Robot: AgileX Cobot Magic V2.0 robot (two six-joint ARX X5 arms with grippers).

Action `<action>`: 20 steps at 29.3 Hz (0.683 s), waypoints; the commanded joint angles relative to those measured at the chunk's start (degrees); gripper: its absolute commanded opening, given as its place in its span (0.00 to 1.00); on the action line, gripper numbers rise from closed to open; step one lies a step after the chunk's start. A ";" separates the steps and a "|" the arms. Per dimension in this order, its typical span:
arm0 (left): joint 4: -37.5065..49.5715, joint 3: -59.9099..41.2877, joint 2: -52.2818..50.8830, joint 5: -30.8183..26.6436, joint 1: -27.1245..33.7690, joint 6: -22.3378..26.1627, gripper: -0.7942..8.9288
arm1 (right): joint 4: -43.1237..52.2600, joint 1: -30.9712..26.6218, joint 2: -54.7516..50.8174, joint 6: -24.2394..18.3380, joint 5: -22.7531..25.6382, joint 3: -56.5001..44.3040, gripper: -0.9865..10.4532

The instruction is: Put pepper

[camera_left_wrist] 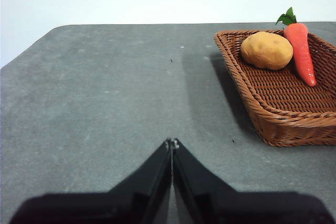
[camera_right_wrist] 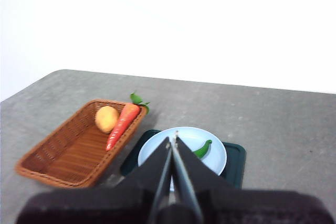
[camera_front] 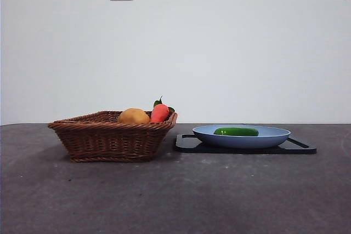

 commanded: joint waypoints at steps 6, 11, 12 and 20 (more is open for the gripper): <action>0.50 -0.07 -0.13 -0.09 0.09 -0.37 0.09 | 21.49 -0.04 -13.42 3.72 4.81 -26.18 0.09; 0.50 -0.07 -0.13 -0.09 0.09 -0.37 0.09 | 27.52 -0.04 -19.43 6.91 5.68 -37.51 0.09; 0.50 -0.07 -0.13 -0.09 0.09 -0.37 0.09 | 27.67 -0.04 -20.24 6.93 5.66 -38.93 0.09; 0.50 -0.07 -0.13 -0.09 0.09 -0.37 0.09 | 27.67 -0.04 -23.04 7.32 5.62 -45.72 0.09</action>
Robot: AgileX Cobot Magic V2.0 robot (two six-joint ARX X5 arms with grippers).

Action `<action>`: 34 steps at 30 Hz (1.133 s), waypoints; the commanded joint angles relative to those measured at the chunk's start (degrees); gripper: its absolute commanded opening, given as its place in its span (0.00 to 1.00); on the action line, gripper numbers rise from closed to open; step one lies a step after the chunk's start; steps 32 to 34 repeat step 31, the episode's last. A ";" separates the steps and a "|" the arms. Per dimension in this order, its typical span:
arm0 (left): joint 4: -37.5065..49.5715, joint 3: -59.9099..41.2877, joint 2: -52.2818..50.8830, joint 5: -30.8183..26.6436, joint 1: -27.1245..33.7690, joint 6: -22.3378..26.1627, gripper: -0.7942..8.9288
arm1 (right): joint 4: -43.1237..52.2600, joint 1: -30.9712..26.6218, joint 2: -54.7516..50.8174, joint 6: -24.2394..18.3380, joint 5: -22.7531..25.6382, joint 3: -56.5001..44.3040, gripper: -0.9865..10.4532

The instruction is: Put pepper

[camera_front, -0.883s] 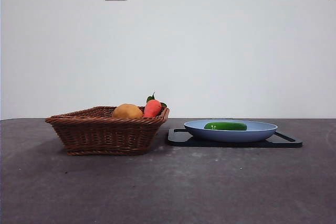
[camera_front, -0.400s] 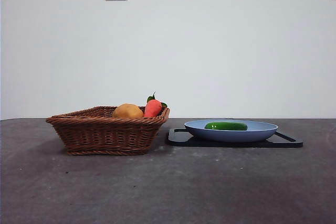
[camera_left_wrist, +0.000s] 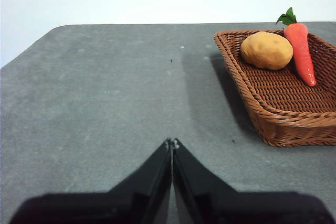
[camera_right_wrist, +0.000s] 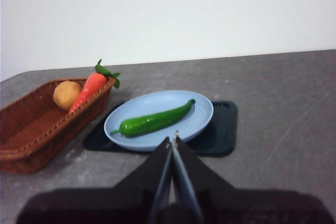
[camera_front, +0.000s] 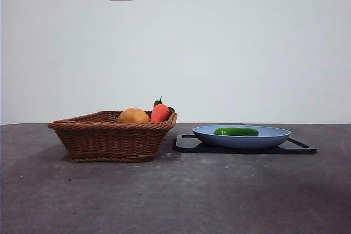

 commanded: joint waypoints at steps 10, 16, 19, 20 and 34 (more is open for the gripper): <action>0.52 -0.07 -0.13 -0.09 0.09 -0.37 0.09 | -2.10 -0.04 -0.37 0.76 0.20 -2.45 0.09; 0.52 -0.07 -0.13 -0.09 0.09 -0.37 0.09 | -2.80 -0.07 -0.37 1.81 0.26 -2.43 0.09; 0.50 -0.07 -0.13 -0.09 0.09 -0.37 0.09 | -2.80 -0.04 -0.35 1.84 0.20 -2.43 0.09; 0.52 -0.07 -0.13 -0.09 0.09 -0.37 0.09 | -2.78 -0.04 -0.35 1.84 0.22 -2.43 0.09; 0.50 -0.07 -0.13 -0.09 0.09 -0.37 0.09 | -2.78 -0.04 -0.35 1.84 0.22 -2.43 0.09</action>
